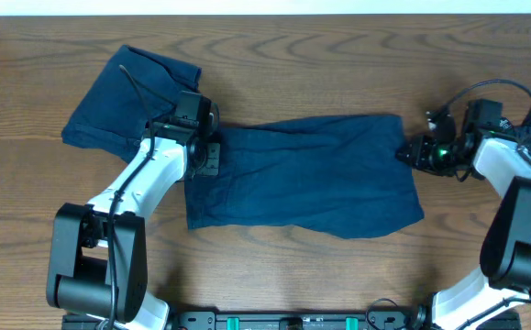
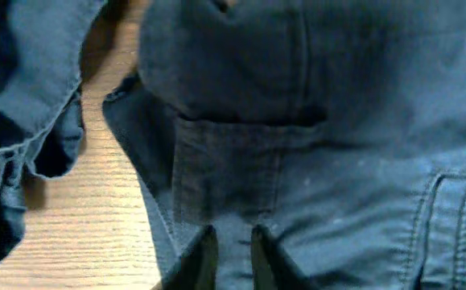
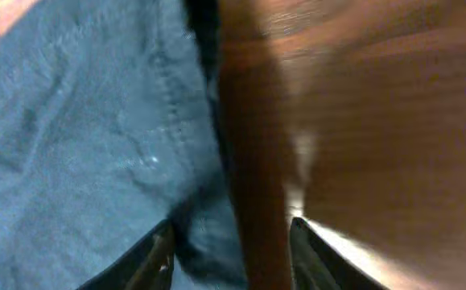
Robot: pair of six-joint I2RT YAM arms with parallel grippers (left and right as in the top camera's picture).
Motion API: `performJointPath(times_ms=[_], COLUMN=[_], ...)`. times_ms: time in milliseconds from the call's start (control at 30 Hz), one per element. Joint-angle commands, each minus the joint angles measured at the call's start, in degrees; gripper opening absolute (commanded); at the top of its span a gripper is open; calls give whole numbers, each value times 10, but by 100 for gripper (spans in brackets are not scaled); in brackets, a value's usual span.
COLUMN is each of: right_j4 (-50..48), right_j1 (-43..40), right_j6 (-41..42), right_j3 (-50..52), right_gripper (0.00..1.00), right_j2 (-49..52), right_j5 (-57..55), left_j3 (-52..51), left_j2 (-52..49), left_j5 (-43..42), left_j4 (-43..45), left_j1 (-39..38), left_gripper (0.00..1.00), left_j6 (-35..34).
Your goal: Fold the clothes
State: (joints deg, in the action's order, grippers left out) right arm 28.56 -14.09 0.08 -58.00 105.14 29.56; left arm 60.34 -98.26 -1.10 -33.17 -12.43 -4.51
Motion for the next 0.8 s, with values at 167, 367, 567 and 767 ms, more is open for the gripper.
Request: performJointPath(times_ms=[167,367,567,767], right_j4=[12,56,58,60], right_j1=[14,-21,-42,-42], right_j6=[13,20,22,22], right_j3=[-5,-5,-5,-5], right_gripper=[1,1,1,1], right_j2=[5,-25,-43,-43], right_j5=[-38,-94,-55,-55], left_j3=[-4,-4,-4,-4], left_j2=[13,49,63,54], left_j5=[-3,-3,-72,-161], left_j4=[-31,-56,-37,22], left_j1=[10,38,50,50], left_gripper=[6,6,9,49], left_j6=[2,2,-2,-2])
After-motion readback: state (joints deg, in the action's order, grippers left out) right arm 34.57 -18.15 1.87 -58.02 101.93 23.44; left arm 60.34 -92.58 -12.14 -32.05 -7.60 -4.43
